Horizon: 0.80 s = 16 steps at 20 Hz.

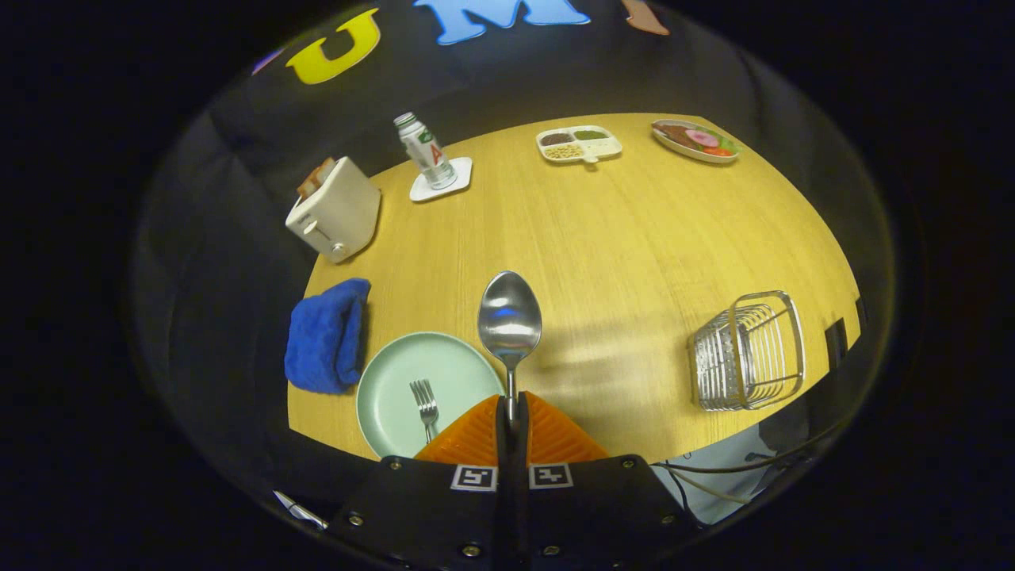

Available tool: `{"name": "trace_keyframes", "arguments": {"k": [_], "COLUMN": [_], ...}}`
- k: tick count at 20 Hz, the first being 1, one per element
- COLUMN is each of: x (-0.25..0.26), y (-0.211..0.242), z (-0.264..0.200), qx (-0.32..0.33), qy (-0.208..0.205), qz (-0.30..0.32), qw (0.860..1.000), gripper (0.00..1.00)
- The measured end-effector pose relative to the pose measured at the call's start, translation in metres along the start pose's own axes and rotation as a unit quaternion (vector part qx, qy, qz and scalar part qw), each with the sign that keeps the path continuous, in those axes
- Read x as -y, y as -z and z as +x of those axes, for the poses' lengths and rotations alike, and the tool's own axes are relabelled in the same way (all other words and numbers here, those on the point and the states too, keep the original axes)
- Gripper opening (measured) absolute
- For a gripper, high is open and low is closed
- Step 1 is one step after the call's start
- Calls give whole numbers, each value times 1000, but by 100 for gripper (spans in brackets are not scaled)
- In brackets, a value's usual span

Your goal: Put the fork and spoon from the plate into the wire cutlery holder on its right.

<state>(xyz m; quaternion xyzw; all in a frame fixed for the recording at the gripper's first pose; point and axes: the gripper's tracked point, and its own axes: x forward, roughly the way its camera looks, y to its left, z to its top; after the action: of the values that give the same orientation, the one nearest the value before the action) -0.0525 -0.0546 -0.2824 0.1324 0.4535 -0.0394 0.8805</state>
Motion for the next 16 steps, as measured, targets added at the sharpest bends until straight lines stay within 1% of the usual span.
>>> {"name": "trace_keyframes", "arguments": {"k": [3, 7, 11, 16], "x": [38, 92, 131, 153], "y": [-5, -6, 7, 23], "z": [-17, -38, -48, -46], "qx": [14, 22, -5, -42], "qy": [25, 66, 93, 114], "qz": [35, 61, 87, 111], "qw": [999, 996, 992, 986], "gripper": [1, 0, 0, 1]}}
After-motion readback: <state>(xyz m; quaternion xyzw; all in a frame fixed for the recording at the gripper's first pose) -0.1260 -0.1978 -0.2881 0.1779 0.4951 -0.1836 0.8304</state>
